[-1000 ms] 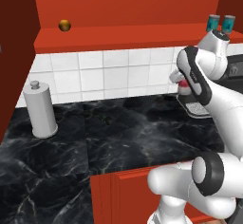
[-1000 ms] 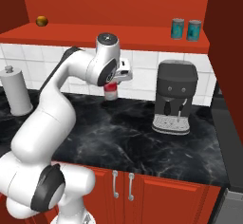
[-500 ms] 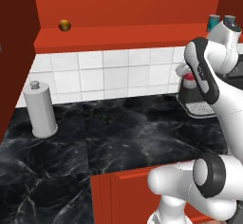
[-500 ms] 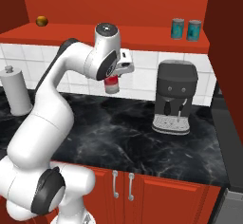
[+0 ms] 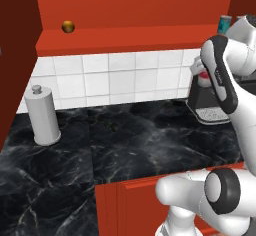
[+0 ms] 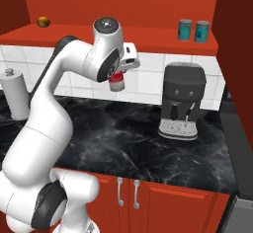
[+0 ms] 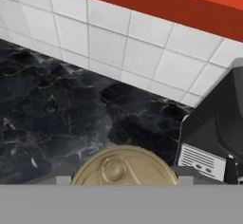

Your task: Pick the cans from the counter and place them in their designated side in the cabinet.

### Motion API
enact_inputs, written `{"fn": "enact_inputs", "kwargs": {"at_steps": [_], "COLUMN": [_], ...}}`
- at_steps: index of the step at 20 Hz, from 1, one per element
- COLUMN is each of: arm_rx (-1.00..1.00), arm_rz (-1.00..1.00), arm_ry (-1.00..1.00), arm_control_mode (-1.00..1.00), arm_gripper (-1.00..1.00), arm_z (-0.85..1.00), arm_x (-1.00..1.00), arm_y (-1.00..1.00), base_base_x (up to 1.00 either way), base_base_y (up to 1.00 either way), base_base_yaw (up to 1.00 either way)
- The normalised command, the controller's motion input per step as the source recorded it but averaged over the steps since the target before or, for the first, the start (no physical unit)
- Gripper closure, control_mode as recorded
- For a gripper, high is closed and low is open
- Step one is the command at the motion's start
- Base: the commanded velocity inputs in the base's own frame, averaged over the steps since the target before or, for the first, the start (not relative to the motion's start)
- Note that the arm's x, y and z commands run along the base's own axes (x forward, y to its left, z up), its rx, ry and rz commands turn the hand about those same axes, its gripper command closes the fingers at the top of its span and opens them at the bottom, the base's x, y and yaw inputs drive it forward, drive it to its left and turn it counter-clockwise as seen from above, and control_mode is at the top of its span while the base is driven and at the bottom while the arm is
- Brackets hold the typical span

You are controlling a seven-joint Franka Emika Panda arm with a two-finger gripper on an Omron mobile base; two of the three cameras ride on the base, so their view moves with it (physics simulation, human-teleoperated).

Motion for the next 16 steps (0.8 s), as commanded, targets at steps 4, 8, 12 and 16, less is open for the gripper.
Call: {"fn": "enact_inputs", "kwargs": {"at_steps": [4,8,12,16], "arm_rx": [-0.03,-0.03,-0.02,-0.01], "arm_rz": [0.0,0.0,0.0,0.0], "arm_ry": [-0.06,-0.04,-0.03,-0.02], "arm_control_mode": [-1.0,-1.0,-1.0,-1.0], "arm_gripper": [1.0,1.0,1.0,1.0], "arm_z": [0.28,0.28,0.32,0.33], "arm_x": [-0.1,-0.11,-0.14,-0.05], "arm_y": [-0.04,-0.08,-0.08,-0.05], "base_base_x": [0.0,0.0,0.0,0.0], "base_base_y": [0.0,0.0,0.0,0.0], "base_base_yaw": [0.0,0.0,0.0,0.0]}}
